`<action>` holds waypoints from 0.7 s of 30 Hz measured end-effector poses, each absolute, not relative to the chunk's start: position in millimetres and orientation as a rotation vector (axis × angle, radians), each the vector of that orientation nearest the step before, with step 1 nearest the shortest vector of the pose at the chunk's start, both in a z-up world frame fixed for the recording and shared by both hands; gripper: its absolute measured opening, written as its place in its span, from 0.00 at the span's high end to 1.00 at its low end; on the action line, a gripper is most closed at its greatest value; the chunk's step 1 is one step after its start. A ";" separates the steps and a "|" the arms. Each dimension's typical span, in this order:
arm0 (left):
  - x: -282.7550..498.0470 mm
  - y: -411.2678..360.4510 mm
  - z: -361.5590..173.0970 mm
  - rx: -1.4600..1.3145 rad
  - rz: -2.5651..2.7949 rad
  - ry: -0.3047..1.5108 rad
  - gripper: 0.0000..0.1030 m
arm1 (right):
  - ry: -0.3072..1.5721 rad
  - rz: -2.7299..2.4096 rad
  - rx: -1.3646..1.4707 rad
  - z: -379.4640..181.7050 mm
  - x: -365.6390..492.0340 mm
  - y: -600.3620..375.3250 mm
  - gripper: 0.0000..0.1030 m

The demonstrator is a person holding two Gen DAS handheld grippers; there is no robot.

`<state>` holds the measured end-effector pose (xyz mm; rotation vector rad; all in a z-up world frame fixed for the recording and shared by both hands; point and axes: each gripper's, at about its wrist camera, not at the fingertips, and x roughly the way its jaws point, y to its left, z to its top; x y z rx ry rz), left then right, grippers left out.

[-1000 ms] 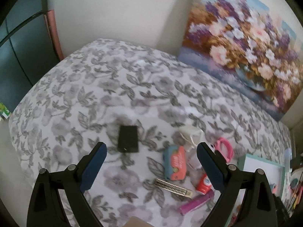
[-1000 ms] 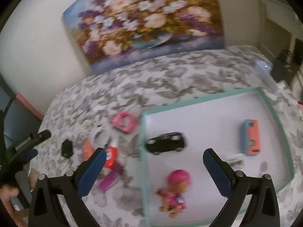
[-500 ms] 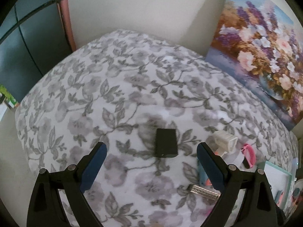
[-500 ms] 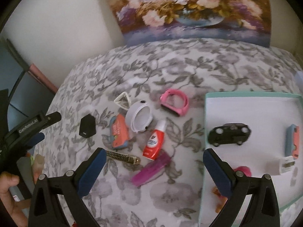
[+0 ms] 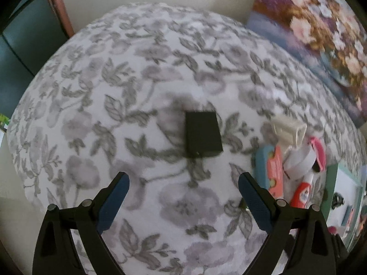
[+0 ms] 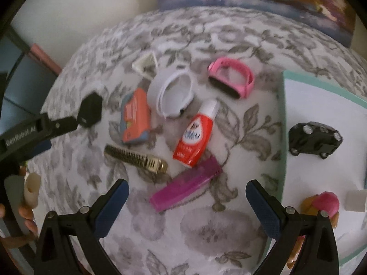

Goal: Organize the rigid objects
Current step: 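Move both grippers back over the remaining pile of items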

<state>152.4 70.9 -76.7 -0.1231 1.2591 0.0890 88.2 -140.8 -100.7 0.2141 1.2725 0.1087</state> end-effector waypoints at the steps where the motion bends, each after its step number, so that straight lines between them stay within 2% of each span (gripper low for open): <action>1: 152.1 69.2 -78.7 -0.121 0.085 1.266 0.07 | 1.280 0.112 0.197 -102.5 87.3 -139.3 0.00; 11: 147.7 65.0 -86.0 -0.146 0.076 1.300 0.07 | 1.344 0.169 0.012 -120.7 68.9 -125.0 0.00; 21: 146.1 61.0 -90.6 -0.144 0.060 1.319 0.07 | 1.263 0.139 -0.123 -128.8 71.4 -113.5 0.00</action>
